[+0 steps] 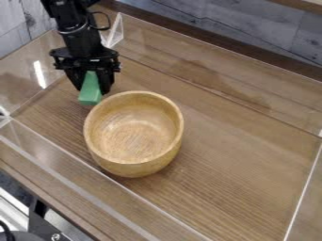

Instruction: Move green stick from inside the wooden bowl to the table next to it

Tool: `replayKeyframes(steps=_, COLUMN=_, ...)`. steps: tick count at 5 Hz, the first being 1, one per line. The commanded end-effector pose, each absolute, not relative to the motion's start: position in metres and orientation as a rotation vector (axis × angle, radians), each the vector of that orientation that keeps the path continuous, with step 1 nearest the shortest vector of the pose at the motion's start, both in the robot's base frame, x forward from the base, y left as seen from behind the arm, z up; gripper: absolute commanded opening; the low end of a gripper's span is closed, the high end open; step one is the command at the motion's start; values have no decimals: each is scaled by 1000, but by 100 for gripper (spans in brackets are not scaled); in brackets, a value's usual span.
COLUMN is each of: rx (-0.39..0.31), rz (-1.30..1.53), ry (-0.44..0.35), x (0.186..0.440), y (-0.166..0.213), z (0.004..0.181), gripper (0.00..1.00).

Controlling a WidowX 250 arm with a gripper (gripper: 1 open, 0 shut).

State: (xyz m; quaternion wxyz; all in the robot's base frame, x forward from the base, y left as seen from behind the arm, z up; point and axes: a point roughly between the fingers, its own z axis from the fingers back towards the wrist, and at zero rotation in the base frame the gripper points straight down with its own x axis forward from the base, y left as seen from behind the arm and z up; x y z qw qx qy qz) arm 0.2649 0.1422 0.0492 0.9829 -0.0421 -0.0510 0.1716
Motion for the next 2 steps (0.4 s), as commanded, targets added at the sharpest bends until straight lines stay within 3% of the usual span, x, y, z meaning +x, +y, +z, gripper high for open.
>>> replayKeyframes(steps=1, rx=-52, rz=353, ry=-156, x=275, y=153, z=61, gripper=0)
replayKeyframes(steps=2, rx=-47, rz=354, ry=-155, x=276, y=154, z=59, gripper=0)
